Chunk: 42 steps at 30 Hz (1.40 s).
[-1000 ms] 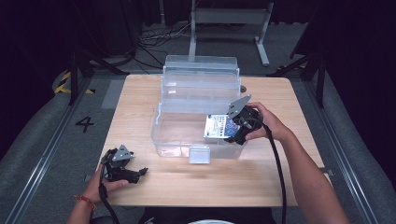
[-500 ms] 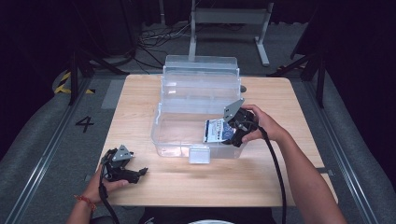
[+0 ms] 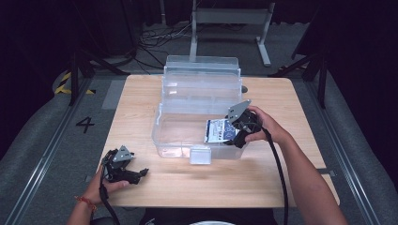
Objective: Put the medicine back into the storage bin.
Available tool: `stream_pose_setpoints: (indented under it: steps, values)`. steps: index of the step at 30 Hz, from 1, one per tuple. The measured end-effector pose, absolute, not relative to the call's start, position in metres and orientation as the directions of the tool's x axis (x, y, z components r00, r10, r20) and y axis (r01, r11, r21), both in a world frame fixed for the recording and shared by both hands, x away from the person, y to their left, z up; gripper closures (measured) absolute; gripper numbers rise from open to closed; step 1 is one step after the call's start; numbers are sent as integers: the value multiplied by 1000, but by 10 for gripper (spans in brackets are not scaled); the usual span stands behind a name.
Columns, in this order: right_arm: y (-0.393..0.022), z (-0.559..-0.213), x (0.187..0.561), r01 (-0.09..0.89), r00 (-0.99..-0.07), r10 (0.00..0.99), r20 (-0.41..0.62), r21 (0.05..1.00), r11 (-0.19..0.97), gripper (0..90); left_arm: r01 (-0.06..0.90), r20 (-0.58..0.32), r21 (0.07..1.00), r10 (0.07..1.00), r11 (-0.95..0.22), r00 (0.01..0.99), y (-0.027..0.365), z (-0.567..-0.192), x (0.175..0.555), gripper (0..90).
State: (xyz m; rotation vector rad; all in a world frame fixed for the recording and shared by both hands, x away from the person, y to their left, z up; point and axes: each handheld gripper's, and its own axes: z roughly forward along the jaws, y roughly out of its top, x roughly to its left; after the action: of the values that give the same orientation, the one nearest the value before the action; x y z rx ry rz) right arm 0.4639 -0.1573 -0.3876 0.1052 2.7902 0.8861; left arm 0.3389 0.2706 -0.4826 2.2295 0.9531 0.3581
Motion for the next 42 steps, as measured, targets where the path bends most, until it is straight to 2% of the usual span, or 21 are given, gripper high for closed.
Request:
stream_pose_setpoints:
  steps: [7, 13, 15, 17, 18, 19, 20, 21, 22, 23, 25, 28, 36, 42]
  values:
    - [-165, -385, 462, 7, -973, 159, -166, 670, 742, 42, 534, -12, 680, 720, -503, 694, 271, -483, 339, 116]
    - [-163, -386, 462, 14, -977, 155, -148, 677, 736, 58, 534, -13, 680, 720, -502, 694, 271, -483, 339, 116]
    - [-165, -384, 461, 11, -977, 159, -141, 714, 700, 266, 534, -12, 680, 721, -502, 693, 271, -483, 339, 117]
    - [-166, -381, 460, 12, -975, 172, -139, 743, 669, 235, 535, -12, 679, 721, -503, 693, 271, -483, 339, 116]
    - [-166, -379, 460, 11, -972, 183, -145, 754, 657, 112, 534, -13, 680, 720, -502, 694, 271, -483, 339, 116]
    - [-166, -377, 460, 8, -972, 181, -147, 755, 655, 119, 535, -13, 680, 721, -502, 693, 271, -483, 339, 116]
    - [-167, -376, 459, 8, -972, 183, -146, 760, 650, 220, 535, -12, 679, 721, -503, 693, 271, -482, 339, 117]
    - [-167, -375, 459, 7, -970, 188, -152, 759, 651, 228, 534, -13, 680, 720, -502, 693, 271, -483, 339, 117]
    - [-168, -374, 459, 9, -967, 197, -160, 753, 658, 168, 534, -13, 680, 720, -503, 694, 271, -483, 339, 117]
    - [-170, -374, 458, 16, -967, 200, -158, 747, 665, 164, 534, -13, 680, 720, -503, 694, 271, -483, 339, 116]
    - [-175, -372, 457, 25, -964, 214, -160, 744, 667, 209, 535, -12, 679, 721, -503, 693, 271, -482, 339, 116]
    - [-186, -369, 453, 37, -958, 238, -163, 749, 661, 207, 534, -13, 680, 721, -502, 693, 271, -483, 339, 117]
    - [-230, -359, 450, 116, -896, 395, -205, 750, 651, 261, 535, -13, 680, 721, -501, 693, 270, -483, 339, 116]
    - [-241, -366, 457, 177, -871, 455, -187, 743, 645, 292, 531, -9, 678, 716, -509, 698, 271, -482, 339, 123]
